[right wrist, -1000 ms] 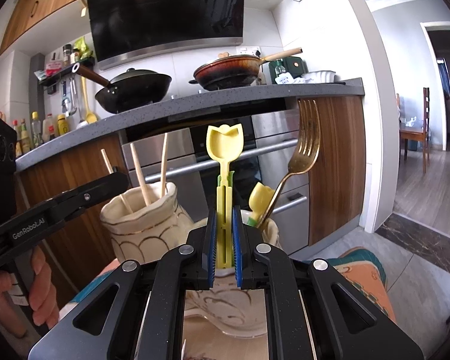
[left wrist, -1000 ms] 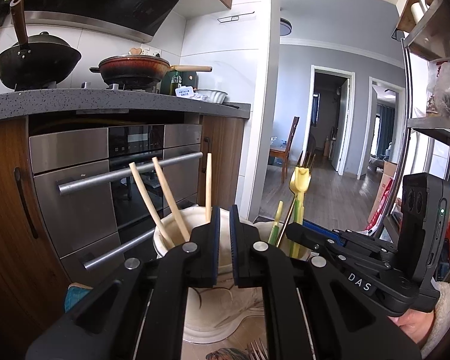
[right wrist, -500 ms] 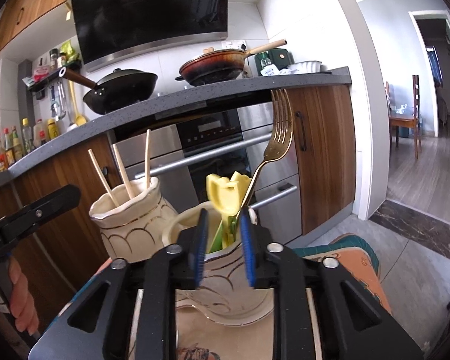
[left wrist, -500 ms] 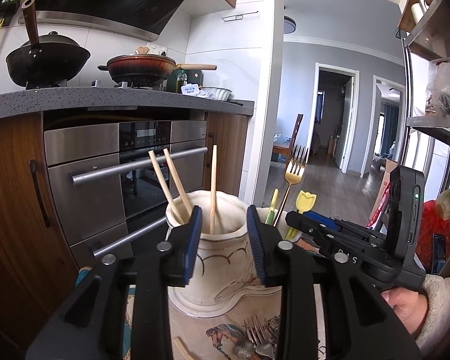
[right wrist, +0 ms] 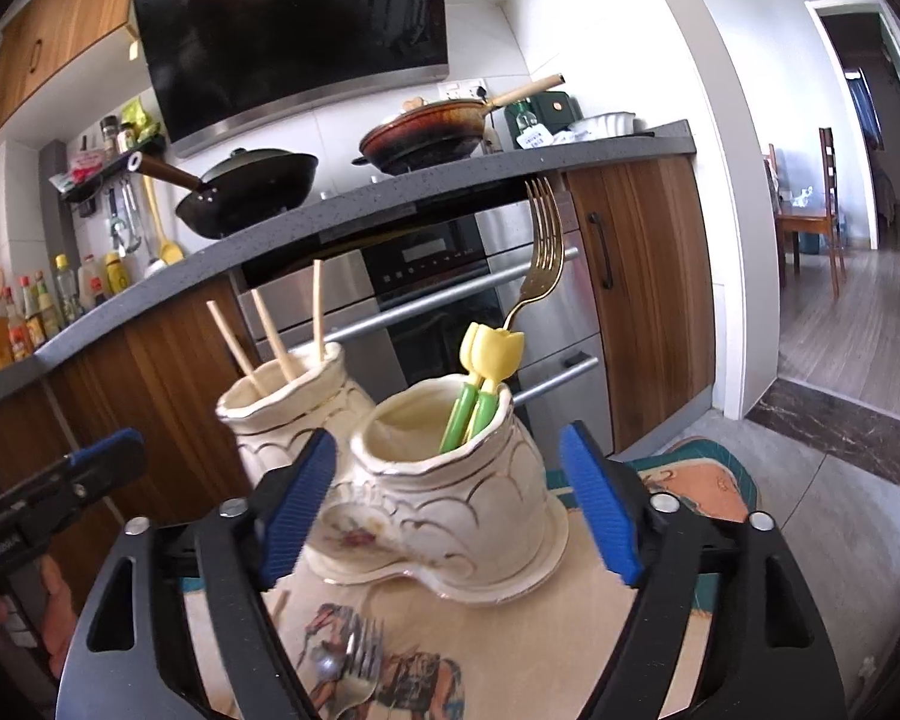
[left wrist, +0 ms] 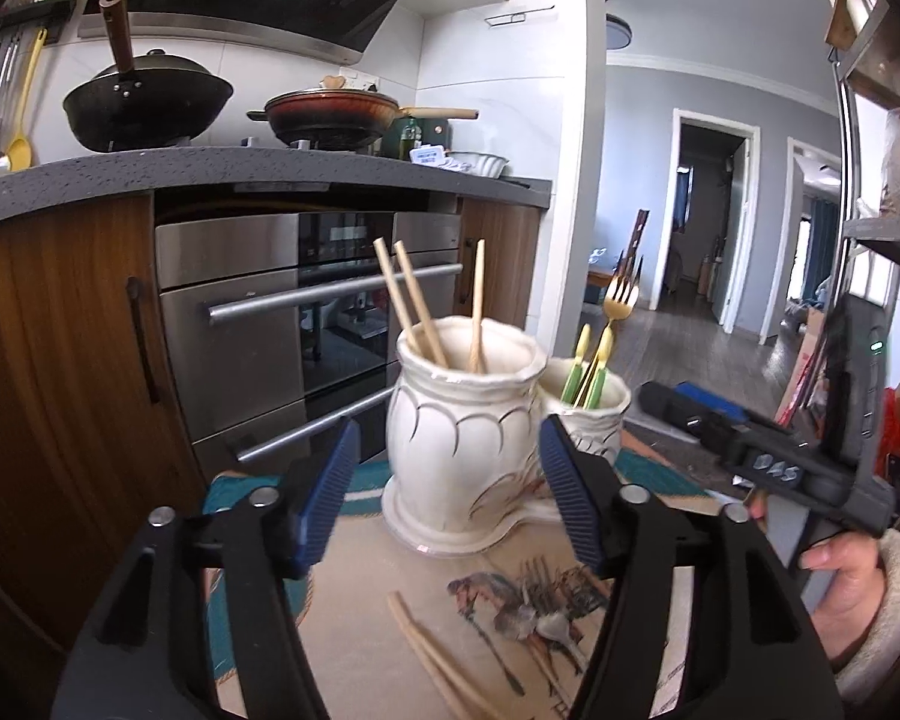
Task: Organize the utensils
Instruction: 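Move both open tools back over the placemat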
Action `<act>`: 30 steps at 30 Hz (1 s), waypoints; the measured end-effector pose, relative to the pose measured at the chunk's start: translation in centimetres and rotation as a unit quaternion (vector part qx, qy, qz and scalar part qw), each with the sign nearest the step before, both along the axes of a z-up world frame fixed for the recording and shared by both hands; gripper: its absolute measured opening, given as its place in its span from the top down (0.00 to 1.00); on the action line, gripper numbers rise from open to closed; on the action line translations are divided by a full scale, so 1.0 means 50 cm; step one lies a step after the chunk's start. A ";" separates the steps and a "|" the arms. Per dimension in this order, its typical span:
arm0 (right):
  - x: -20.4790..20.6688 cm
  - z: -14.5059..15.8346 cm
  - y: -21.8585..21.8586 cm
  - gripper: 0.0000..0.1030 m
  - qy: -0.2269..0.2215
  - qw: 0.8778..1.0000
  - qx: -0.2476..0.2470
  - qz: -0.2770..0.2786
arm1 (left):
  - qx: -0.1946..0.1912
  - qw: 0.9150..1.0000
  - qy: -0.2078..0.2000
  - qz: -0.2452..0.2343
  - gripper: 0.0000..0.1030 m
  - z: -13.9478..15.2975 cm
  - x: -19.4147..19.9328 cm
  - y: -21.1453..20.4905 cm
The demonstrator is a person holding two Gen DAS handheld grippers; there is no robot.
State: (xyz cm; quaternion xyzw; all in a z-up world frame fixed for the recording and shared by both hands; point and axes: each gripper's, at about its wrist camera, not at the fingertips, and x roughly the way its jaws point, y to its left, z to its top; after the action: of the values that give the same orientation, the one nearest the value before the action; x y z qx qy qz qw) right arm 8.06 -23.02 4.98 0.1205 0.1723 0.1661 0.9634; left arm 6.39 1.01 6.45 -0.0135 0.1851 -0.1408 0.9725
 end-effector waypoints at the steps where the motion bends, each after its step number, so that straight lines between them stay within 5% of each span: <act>1: -0.015 0.002 0.001 0.16 -0.004 1.000 -0.004 -0.001 | 0.001 1.000 0.002 0.004 0.29 -0.004 -0.006 0.004; 9: -0.102 0.009 0.026 0.06 -0.021 0.999 -0.033 0.012 | -0.001 0.999 0.023 0.038 0.06 -0.036 -0.055 0.037; 20: -0.134 -0.034 0.058 0.06 0.020 0.996 -0.074 0.043 | 0.016 0.994 0.087 0.064 0.05 -0.106 -0.092 0.052; 30: -0.131 -0.070 0.121 0.06 0.063 0.984 -0.139 0.097 | -0.017 0.986 0.143 0.084 0.05 -0.164 -0.078 0.089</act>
State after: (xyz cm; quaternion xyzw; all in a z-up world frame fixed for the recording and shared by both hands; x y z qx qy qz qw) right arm 1.49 -16.98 1.49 -0.0215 0.2651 0.2250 0.9374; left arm 2.51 5.46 -1.74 -0.0660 0.3181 -0.0583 0.9440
